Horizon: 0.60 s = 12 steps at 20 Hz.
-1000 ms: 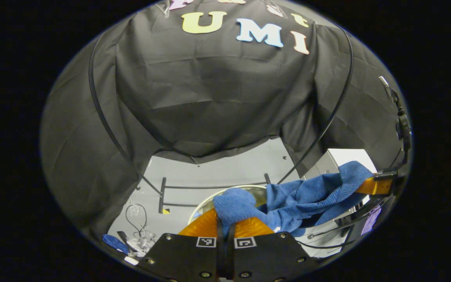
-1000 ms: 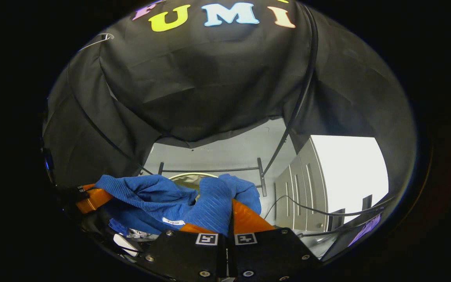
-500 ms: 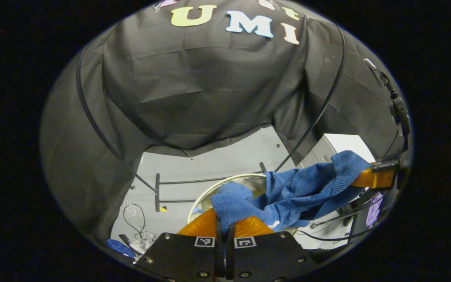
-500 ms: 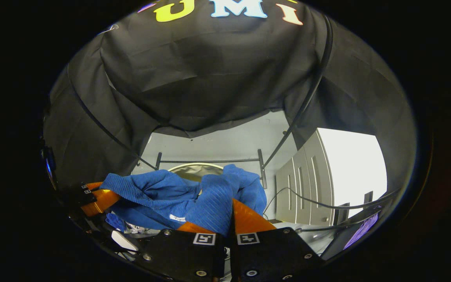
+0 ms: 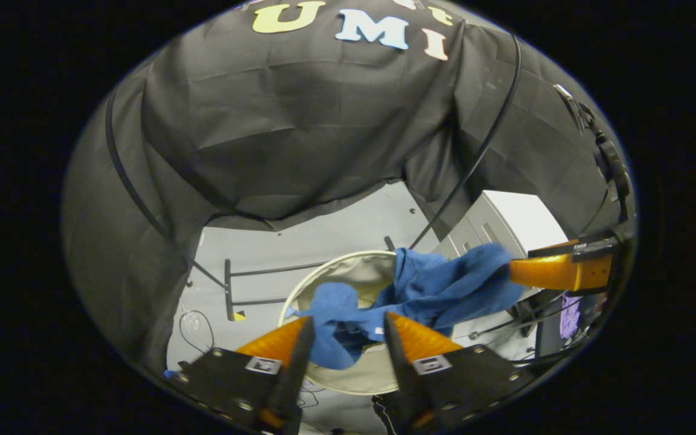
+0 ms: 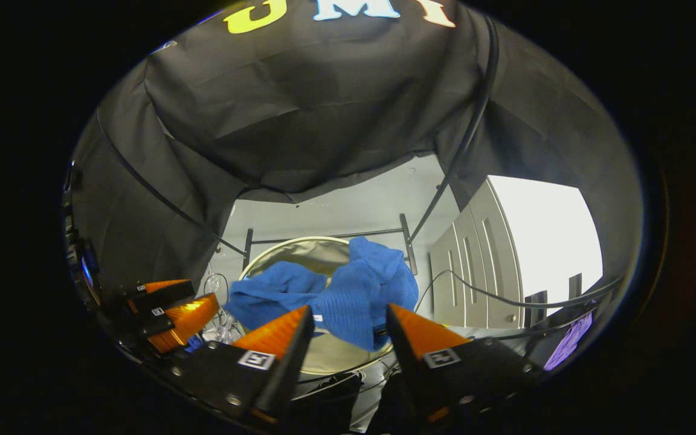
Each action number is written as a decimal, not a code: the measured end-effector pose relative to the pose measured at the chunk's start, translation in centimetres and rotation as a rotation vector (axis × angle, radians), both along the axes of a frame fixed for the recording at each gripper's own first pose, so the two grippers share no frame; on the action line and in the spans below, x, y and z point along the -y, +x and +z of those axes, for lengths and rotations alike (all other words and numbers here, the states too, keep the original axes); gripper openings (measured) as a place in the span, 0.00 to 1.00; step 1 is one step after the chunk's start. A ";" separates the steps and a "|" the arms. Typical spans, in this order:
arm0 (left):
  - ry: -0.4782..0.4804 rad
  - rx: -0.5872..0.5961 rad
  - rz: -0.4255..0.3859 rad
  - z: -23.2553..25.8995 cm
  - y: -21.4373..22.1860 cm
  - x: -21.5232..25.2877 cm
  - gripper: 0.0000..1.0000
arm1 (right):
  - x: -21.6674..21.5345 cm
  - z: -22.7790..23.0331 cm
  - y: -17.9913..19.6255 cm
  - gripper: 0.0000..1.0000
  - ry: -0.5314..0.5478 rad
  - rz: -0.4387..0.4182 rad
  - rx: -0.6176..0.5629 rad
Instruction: Grasp the clothes on the hanger with both hands and then place them into the laundry hamper below.
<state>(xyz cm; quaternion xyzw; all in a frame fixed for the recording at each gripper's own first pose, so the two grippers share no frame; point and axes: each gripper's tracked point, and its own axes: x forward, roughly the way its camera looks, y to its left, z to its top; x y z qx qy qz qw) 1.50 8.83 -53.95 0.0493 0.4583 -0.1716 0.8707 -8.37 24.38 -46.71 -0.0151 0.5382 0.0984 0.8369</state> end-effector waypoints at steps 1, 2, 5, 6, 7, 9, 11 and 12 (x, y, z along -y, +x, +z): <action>0.012 0.017 -0.008 0.3 0.3 0.1 0.78 | 0.3 0.3 -0.1 0.83 -0.001 0.000 0.004; 0.027 0.034 -0.019 0.8 0.4 0.1 0.97 | 0.7 0.7 0.0 0.96 -0.008 0.003 0.013; 0.053 0.067 -0.039 2.8 -0.2 0.5 0.97 | 1.8 1.9 0.2 0.96 -0.002 0.011 0.037; 0.055 0.074 -0.040 3.4 -0.4 0.9 0.97 | 2.3 2.5 0.4 0.96 0.004 0.010 0.051; 0.057 0.083 -0.036 4.3 -0.8 1.4 0.97 | 2.8 3.2 0.7 0.96 0.012 0.011 0.068; 0.058 0.103 -0.015 6.0 -1.5 2.4 0.97 | 4.5 4.7 1.2 0.96 0.021 0.015 0.109; 0.064 0.132 0.019 8.3 -2.2 3.6 0.97 | 6.3 6.5 1.8 0.96 0.037 0.028 0.156; 0.070 0.155 0.038 9.7 -2.4 4.3 0.96 | 7.3 7.5 2.1 0.93 0.047 0.036 0.179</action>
